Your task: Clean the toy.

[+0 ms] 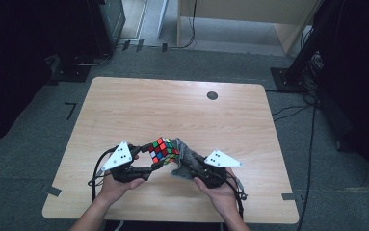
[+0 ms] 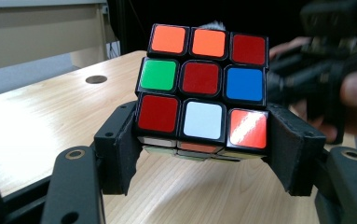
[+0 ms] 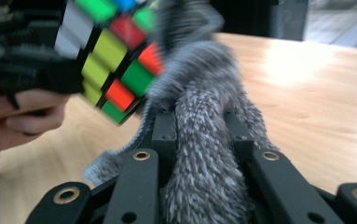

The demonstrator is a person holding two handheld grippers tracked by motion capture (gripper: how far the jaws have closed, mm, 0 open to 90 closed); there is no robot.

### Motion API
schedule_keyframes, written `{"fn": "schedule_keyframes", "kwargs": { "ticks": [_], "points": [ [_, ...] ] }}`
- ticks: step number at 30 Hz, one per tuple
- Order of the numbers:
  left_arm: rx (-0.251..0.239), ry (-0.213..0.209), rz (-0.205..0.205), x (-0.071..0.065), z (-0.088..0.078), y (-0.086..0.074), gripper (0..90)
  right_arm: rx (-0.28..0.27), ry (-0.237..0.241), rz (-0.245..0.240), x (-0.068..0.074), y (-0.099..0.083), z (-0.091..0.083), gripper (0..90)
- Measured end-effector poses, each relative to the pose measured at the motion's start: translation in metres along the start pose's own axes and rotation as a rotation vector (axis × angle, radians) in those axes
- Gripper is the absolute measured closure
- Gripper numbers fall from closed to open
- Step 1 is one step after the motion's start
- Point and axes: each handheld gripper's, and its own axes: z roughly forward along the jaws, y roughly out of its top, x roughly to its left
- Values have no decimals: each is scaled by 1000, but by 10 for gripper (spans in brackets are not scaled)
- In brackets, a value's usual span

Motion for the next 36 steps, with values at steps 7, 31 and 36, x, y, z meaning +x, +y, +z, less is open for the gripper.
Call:
{"fn": "schedule_keyframes", "kwargs": {
  "ticks": [7, 31, 36],
  "points": [
    [-12, -2, -9, 1, -1, 0, 340, 71, 60, -35, 9, -11, 14, 718],
    [-20, -43, -87, 9, 9, -6, 340, -55, 47, -24, 7, -23, 9, 735],
    [-44, -59, -130, 16, 7, -5, 340, -136, -10, 32, -8, -16, -2, 738]
  ]
}}
